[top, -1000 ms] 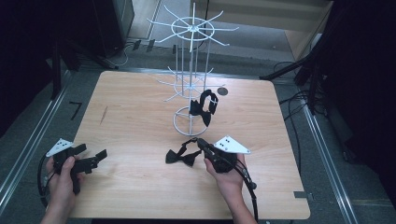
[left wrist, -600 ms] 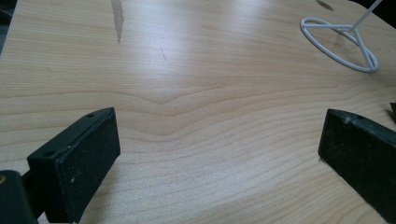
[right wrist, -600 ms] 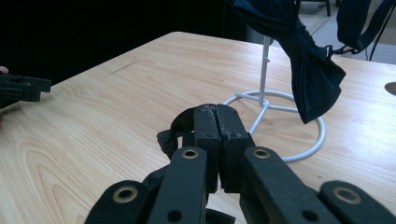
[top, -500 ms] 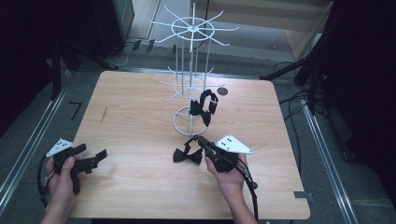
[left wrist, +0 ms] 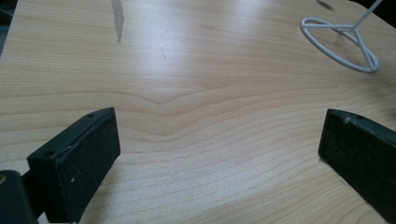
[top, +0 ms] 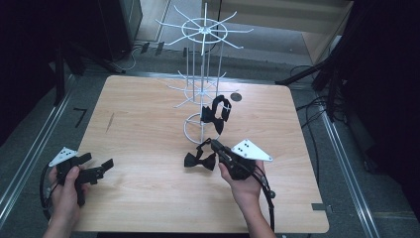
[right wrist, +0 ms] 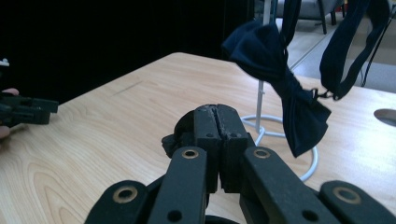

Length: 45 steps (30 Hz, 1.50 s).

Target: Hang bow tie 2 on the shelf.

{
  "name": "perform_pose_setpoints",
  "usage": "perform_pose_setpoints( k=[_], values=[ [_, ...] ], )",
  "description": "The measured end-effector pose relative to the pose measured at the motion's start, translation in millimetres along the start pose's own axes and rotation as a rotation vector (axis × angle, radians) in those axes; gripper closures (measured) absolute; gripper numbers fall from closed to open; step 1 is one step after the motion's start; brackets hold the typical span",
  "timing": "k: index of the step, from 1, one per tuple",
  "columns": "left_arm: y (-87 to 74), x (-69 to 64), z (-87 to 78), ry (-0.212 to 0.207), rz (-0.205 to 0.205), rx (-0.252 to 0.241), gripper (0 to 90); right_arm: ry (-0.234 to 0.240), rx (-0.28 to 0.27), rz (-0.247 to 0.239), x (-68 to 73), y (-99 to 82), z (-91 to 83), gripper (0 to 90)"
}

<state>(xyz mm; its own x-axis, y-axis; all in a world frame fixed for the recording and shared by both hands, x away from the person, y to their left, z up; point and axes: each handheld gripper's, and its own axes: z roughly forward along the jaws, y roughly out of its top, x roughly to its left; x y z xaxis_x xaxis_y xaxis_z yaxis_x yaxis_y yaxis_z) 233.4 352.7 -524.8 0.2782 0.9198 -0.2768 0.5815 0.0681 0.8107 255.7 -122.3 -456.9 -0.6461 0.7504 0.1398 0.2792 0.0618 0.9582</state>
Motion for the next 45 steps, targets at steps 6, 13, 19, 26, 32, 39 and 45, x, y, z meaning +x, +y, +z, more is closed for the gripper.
perform_pose_setpoints(
  k=[6,13,19,26,32,39,45],
  values=[
    [0.0,0.0,-0.1,-0.001,0.000,0.001,0.0,0.000,-0.022,-0.010,1.2,11.1,-2.0,89.9],
    [0.0,0.1,-0.1,-0.002,0.000,0.001,0.0,0.000,-0.039,-0.018,2.0,20.6,-3.0,89.8],
    [0.1,0.3,-0.2,-0.001,0.001,0.003,0.0,0.003,-0.053,-0.026,4.1,28.5,-2.0,89.9],
    [0.1,0.2,-0.1,-0.002,-0.001,0.002,0.0,0.009,-0.068,-0.034,7.6,37.8,0.2,89.8],
    [0.1,0.3,-0.2,-0.002,0.000,0.002,0.0,0.013,-0.074,-0.032,8.7,44.0,2.7,89.9],
    [0.1,0.2,-0.1,-0.002,-0.003,0.001,0.0,0.019,-0.083,-0.035,11.1,51.0,4.4,89.8],
    [0.1,0.3,-0.1,-0.003,-0.002,0.000,0.0,0.019,-0.094,-0.032,10.5,56.6,7.0,89.8]
  ],
)
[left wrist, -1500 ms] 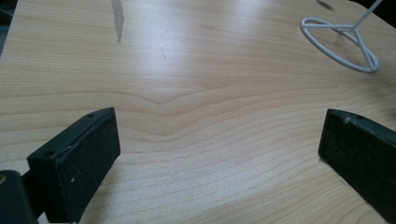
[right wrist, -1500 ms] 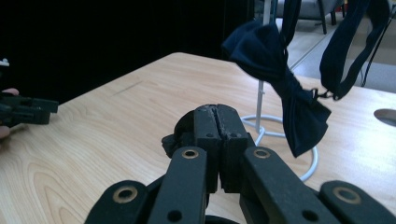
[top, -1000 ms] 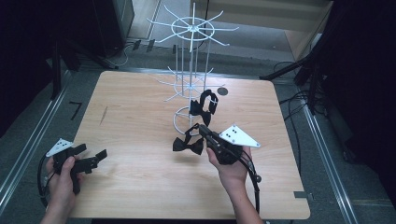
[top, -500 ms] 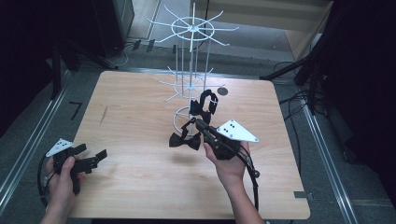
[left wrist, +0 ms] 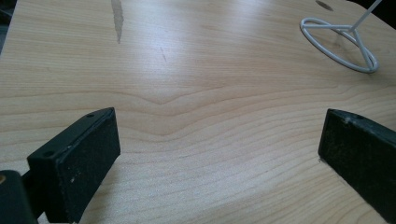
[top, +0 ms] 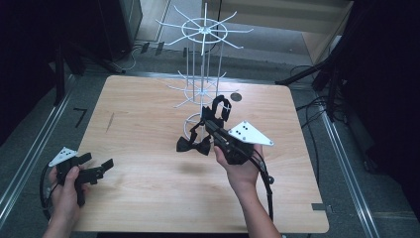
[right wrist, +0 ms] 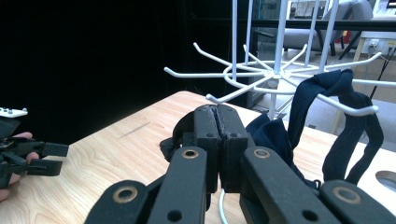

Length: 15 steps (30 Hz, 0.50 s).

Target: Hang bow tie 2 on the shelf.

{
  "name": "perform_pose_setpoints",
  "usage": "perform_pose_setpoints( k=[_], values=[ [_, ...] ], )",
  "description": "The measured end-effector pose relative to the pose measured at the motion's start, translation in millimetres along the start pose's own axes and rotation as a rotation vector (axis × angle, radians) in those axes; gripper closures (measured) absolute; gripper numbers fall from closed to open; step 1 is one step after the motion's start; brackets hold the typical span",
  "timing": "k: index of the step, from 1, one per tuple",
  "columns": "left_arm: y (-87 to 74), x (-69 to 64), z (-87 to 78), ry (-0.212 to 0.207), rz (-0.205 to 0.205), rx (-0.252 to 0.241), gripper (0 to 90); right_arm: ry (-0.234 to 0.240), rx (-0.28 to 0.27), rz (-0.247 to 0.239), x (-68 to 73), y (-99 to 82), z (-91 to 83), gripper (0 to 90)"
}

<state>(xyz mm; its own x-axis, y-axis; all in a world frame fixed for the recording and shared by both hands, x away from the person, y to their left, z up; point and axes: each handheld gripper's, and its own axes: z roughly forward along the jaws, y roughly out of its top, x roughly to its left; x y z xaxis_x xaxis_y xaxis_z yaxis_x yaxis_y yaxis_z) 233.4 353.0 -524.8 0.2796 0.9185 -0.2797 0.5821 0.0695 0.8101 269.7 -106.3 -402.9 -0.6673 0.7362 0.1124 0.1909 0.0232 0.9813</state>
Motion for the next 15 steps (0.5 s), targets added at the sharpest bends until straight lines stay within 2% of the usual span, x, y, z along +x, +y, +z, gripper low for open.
perform_pose_setpoints(
  k=[15],
  values=[
    [0.0,0.2,0.0,0.000,0.001,0.001,0.0,0.003,-0.019,-0.004,1.8,11.0,4.1,89.8]
  ],
)
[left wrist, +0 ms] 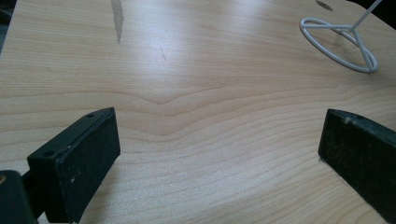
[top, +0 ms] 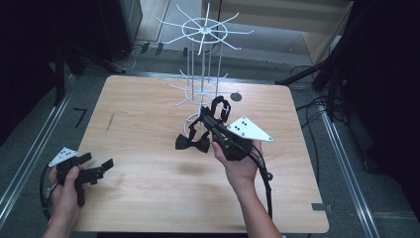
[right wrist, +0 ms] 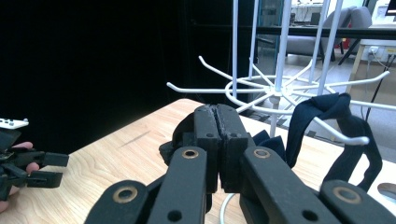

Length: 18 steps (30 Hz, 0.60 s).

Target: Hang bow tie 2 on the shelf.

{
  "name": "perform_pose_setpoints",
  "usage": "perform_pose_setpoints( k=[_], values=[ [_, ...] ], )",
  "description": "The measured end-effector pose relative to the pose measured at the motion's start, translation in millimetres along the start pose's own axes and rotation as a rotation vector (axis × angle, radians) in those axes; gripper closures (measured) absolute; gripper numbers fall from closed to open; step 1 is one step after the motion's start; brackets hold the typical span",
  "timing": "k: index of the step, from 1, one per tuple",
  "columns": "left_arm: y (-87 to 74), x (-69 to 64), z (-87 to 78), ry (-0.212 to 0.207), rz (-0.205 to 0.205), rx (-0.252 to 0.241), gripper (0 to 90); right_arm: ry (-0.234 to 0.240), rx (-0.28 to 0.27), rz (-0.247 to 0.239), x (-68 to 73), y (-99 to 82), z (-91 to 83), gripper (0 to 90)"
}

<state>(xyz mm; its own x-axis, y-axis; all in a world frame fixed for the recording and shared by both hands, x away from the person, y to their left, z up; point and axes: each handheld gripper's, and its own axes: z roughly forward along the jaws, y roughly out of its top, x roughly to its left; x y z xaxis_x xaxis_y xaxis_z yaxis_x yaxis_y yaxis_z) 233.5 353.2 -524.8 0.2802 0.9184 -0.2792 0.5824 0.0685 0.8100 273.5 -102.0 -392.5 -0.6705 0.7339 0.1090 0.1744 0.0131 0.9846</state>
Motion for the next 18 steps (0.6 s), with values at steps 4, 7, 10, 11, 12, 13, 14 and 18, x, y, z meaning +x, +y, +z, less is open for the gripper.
perform_pose_setpoints(
  k=[4,7,10,11,12,13,14,18],
  values=[
    [0.1,0.2,-0.1,0.000,0.001,0.001,0.0,0.000,-0.009,-0.005,1.4,2.4,-0.1,89.8],
    [0.0,0.1,-0.1,-0.001,-0.001,0.001,0.0,0.006,-0.015,-0.007,2.5,3.9,-0.8,89.8],
    [0.0,0.0,0.1,-0.001,-0.003,0.000,0.0,0.008,-0.017,-0.005,4.0,5.7,-1.6,89.8],
    [0.0,-0.1,0.1,0.000,-0.004,-0.001,0.0,0.010,-0.020,-0.007,4.3,6.5,-1.6,89.8],
    [0.0,0.0,0.1,0.000,-0.003,0.000,0.0,0.012,-0.019,-0.007,5.0,7.2,-1.7,89.8],
    [0.0,0.0,0.1,0.000,-0.003,0.000,0.0,0.013,-0.020,-0.011,5.3,8.0,-1.6,89.9],
    [0.0,-0.1,0.1,0.000,-0.004,0.000,0.0,0.014,-0.022,-0.011,5.8,8.8,-1.6,89.8],
    [0.0,0.0,0.2,0.001,-0.004,-0.001,0.0,0.015,-0.025,-0.012,6.8,11.7,-1.2,89.8]
  ],
)
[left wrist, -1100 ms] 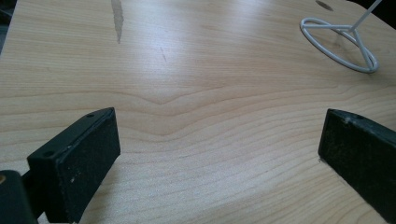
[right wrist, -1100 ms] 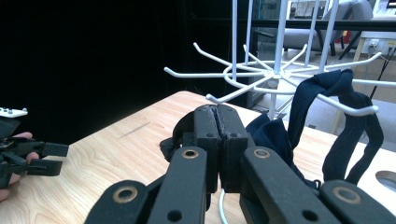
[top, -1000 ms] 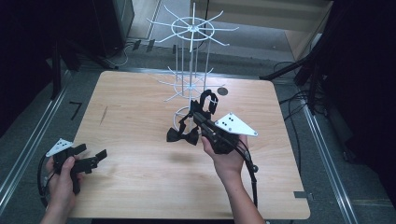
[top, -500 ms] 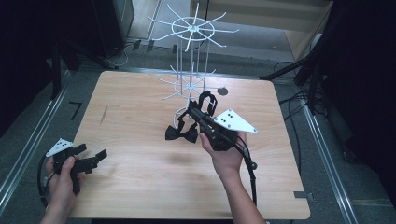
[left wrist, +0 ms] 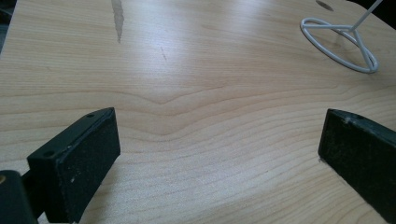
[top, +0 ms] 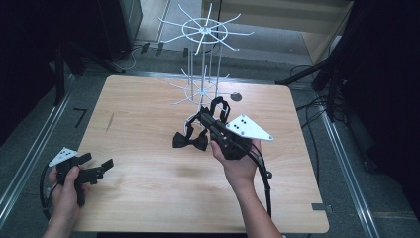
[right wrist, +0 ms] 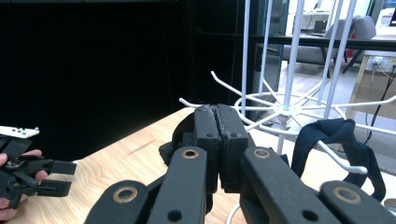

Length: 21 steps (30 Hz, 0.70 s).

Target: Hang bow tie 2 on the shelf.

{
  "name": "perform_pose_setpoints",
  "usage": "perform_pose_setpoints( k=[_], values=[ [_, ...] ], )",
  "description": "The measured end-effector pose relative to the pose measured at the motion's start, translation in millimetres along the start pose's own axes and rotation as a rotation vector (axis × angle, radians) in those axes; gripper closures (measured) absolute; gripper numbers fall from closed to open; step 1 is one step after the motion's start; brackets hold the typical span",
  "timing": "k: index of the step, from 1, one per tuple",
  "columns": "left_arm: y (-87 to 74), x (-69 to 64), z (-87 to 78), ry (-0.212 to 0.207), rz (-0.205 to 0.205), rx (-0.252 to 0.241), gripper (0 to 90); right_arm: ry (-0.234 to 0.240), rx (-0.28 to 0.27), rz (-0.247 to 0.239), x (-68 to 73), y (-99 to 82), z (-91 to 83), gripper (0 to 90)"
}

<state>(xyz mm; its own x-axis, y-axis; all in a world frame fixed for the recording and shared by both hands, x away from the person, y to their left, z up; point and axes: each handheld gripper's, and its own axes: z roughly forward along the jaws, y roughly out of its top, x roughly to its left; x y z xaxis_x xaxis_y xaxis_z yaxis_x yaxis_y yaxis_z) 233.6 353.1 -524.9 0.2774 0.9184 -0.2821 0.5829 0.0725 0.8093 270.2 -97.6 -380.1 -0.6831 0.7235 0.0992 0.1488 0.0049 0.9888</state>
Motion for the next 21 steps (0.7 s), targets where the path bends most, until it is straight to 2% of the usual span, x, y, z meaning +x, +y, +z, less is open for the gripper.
perform_pose_setpoints(
  k=[21],
  values=[
    [0.0,0.1,0.1,-0.002,-0.002,0.000,0.0,-0.022,0.000,-0.008,-5.4,10.0,9.8,89.8]
  ],
)
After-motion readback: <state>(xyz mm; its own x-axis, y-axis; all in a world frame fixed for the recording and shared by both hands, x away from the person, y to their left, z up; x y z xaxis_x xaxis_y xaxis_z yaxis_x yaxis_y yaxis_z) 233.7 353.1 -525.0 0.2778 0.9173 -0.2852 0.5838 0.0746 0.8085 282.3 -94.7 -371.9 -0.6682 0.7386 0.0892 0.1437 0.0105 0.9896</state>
